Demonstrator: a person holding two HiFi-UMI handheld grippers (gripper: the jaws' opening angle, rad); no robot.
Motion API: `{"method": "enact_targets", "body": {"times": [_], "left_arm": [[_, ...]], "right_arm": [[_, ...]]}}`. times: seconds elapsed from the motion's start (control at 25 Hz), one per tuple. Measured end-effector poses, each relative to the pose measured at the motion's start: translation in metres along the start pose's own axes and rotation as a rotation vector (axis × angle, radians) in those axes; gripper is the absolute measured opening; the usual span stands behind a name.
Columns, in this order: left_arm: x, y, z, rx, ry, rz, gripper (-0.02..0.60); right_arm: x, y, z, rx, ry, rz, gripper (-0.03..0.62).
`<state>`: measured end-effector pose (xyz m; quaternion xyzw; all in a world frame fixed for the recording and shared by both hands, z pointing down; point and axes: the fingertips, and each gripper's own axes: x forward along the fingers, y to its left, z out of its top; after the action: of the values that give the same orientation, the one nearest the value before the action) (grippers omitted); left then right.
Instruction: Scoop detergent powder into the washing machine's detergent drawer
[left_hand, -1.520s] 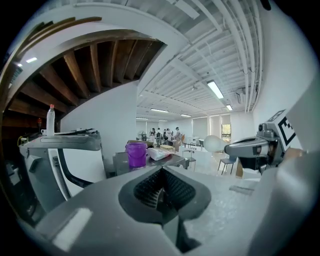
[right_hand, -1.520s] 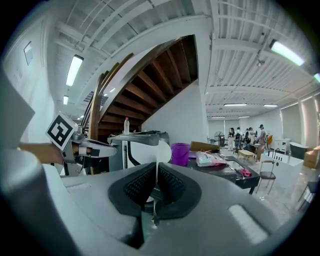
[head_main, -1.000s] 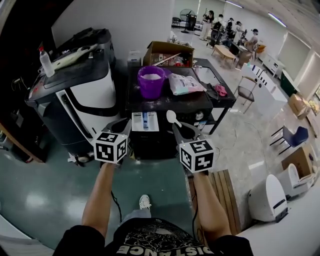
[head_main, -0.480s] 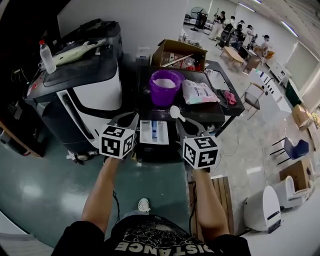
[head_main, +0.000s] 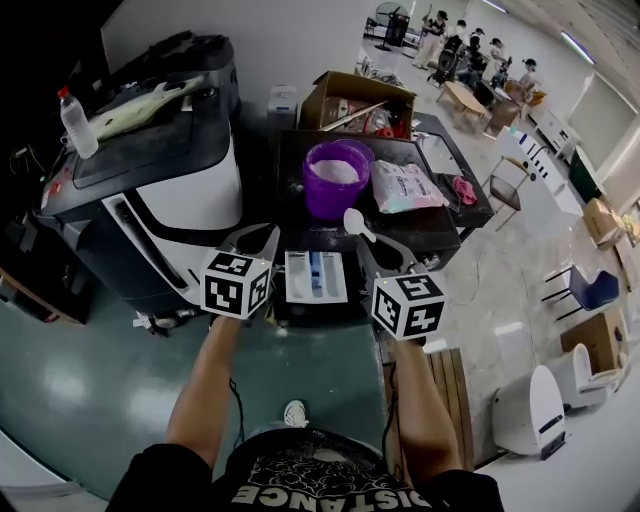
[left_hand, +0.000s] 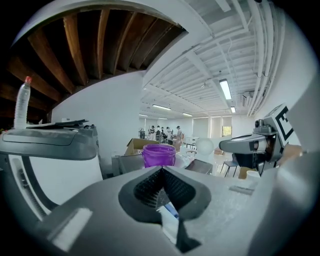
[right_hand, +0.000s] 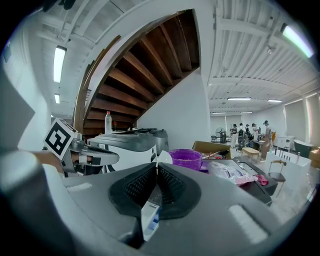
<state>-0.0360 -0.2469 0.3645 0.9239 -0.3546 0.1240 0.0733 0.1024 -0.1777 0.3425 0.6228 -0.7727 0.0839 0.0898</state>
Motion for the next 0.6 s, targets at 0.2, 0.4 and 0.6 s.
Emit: {"method": "enact_targets", "body": {"times": [0.2, 0.4, 0.6], "left_arm": [[0.009, 0.0, 0.002, 0.013, 0.006, -0.022, 0.0], [0.014, 0.0, 0.003, 0.018, 0.008, -0.031, 0.0], [0.023, -0.003, 0.005, 0.029, 0.015, -0.043, 0.0]], "right_arm": [[0.009, -0.003, 0.002, 0.009, -0.011, -0.005, 0.034], [0.013, -0.005, 0.003, 0.019, -0.021, 0.0, 0.034], [0.018, -0.01, 0.002, 0.028, -0.029, 0.004, 0.034]]}}
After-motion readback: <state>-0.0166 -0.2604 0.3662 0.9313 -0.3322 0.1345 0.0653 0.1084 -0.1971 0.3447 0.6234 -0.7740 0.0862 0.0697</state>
